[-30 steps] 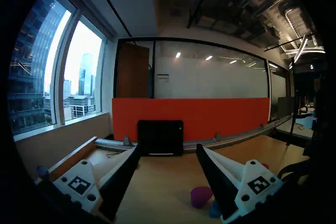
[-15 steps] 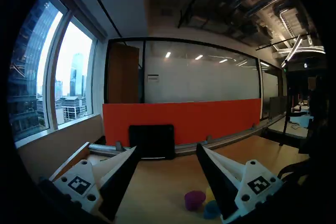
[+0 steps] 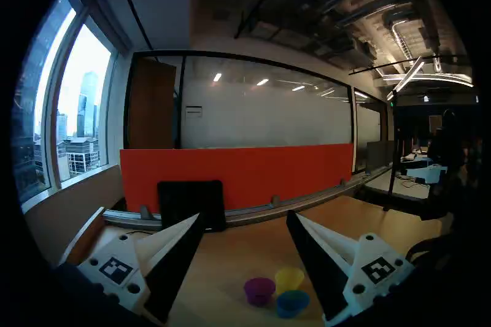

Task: Pour water

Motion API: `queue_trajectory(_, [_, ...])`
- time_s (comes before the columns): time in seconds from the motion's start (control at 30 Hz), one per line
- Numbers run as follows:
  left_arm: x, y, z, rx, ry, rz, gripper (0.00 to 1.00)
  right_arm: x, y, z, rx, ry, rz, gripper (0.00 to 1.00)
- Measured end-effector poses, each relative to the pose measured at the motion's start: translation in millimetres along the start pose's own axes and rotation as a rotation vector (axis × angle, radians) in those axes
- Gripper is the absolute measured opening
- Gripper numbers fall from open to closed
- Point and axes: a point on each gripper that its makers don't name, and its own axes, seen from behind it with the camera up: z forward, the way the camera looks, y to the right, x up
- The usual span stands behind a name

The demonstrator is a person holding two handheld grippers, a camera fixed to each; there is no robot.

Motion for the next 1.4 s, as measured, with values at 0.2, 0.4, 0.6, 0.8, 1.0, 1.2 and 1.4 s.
queue_trajectory(0.2, [-2,17.3,2.2,-0.075,-0.004,0.003,0.96,-1,-22,0.6,0.101,-0.008,0.006,0.99])
queue_trajectory(0.4, [-10,28.6,3.6,-0.127,-0.019,0.003,0.96,-11,-29,2.8,0.148,-0.039,-0.008,0.99])
queue_trajectory(0.6, [-22,36.5,6.6,-0.170,-0.039,0.009,0.96,-25,-34,4.0,0.190,-0.087,-0.025,0.99])
queue_trajectory(0.8, [-41,39.9,10.0,-0.193,-0.071,0.034,0.96,-50,-36,4.3,0.224,-0.147,-0.047,0.99])
queue_trajectory(1.0, [-64,45.2,13.3,-0.224,-0.105,0.044,0.96,-77,-38,4.8,0.256,-0.211,-0.076,0.99])
queue_trajectory(1.2, [-86,51.3,16.1,-0.254,-0.132,0.064,0.96,-106,-43,5.9,0.289,-0.269,-0.074,0.99])
queue_trajectory(1.4, [-113,56.9,19.4,-0.281,-0.173,0.082,0.96,-137,-44,9.1,0.306,-0.323,-0.069,0.99])
